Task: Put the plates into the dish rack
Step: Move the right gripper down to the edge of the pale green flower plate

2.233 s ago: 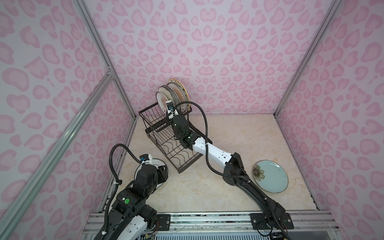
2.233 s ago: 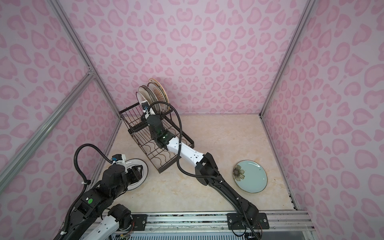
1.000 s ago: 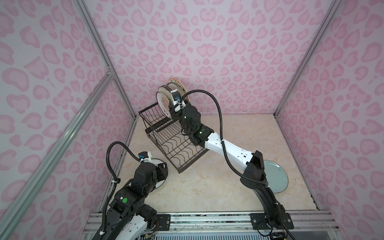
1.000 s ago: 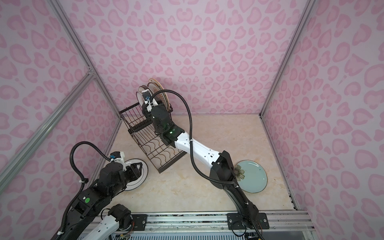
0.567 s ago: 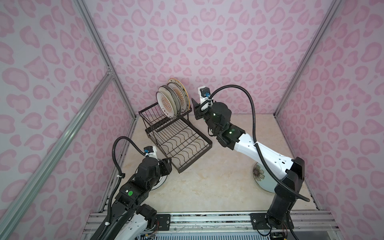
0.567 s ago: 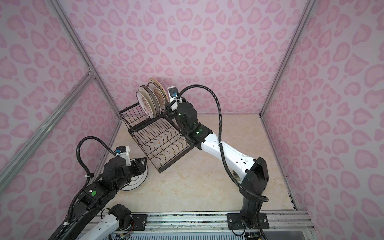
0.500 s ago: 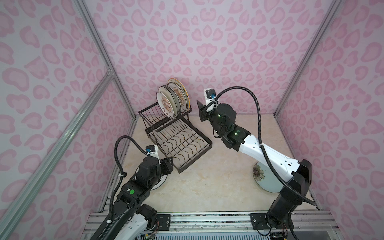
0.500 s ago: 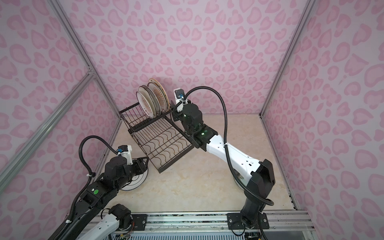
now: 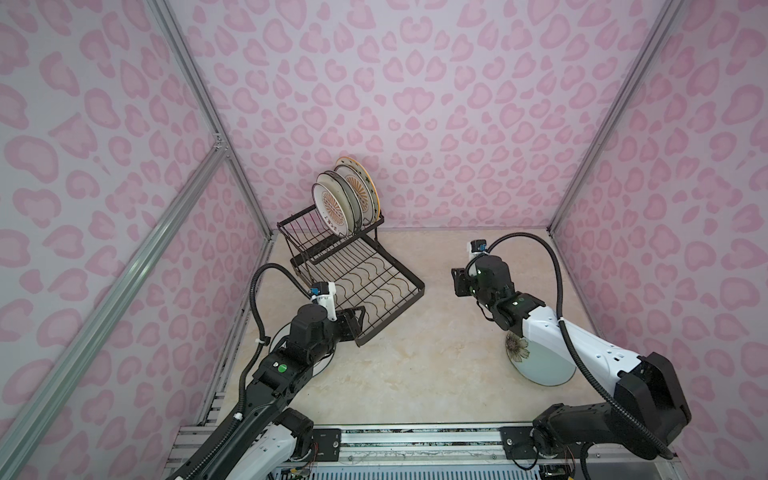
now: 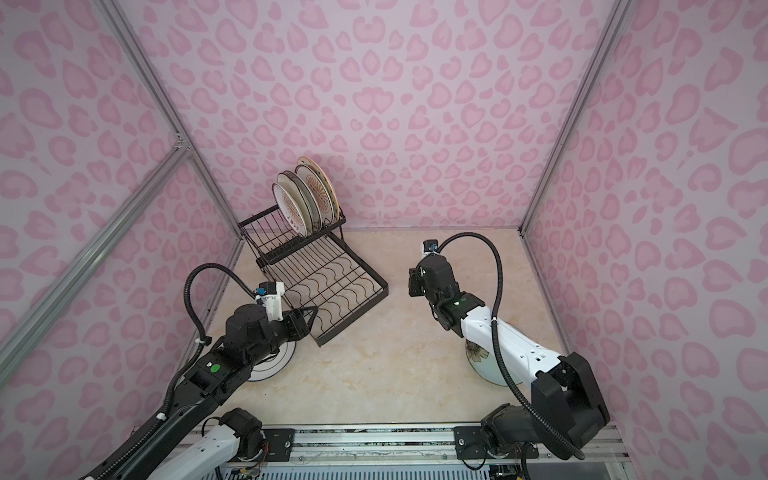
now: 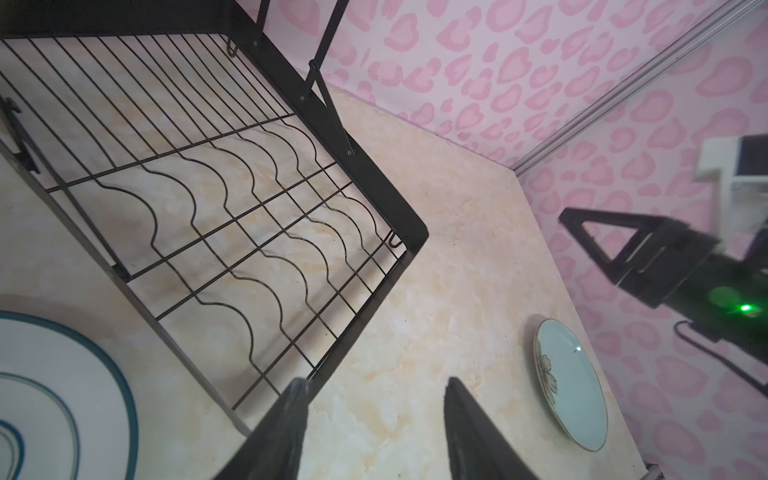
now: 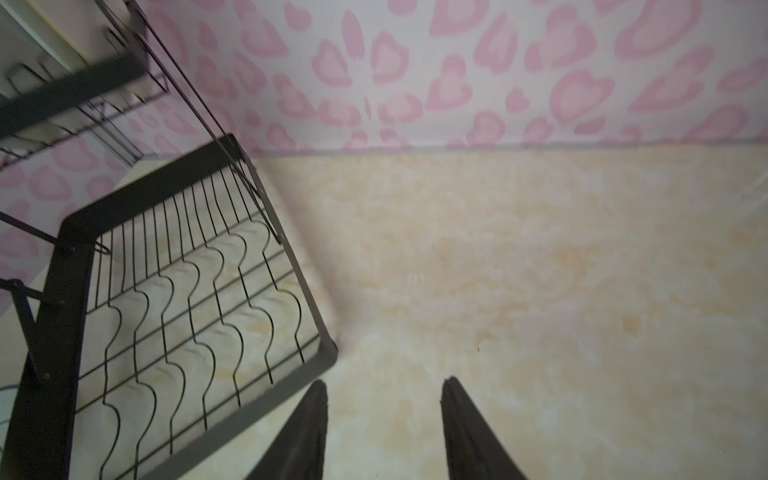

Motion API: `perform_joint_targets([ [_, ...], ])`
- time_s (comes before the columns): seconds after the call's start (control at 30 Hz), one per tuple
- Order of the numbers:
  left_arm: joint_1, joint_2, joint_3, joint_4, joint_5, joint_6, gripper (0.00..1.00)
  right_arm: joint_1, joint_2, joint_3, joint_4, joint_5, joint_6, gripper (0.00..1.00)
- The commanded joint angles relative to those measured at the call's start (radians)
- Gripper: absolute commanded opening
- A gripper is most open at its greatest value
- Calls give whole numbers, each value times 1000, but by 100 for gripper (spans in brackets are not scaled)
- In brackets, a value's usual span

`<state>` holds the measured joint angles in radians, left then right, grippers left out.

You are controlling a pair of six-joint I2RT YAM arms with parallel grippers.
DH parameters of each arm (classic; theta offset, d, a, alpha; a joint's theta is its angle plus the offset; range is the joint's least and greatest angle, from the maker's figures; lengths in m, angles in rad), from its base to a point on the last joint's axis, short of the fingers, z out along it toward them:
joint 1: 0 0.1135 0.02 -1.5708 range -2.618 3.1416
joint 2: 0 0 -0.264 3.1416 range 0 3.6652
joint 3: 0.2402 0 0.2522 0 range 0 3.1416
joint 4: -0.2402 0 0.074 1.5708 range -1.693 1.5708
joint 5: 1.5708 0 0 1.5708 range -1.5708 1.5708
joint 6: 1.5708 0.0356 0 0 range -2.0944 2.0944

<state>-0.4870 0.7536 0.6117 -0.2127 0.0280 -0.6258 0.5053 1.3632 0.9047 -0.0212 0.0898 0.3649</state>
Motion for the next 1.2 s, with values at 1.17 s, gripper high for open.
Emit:
perform_joint_targets([
  [1.17, -36, 130, -21, 114, 43, -70, 54, -843, -366, -487, -59, -221, 333, 49],
])
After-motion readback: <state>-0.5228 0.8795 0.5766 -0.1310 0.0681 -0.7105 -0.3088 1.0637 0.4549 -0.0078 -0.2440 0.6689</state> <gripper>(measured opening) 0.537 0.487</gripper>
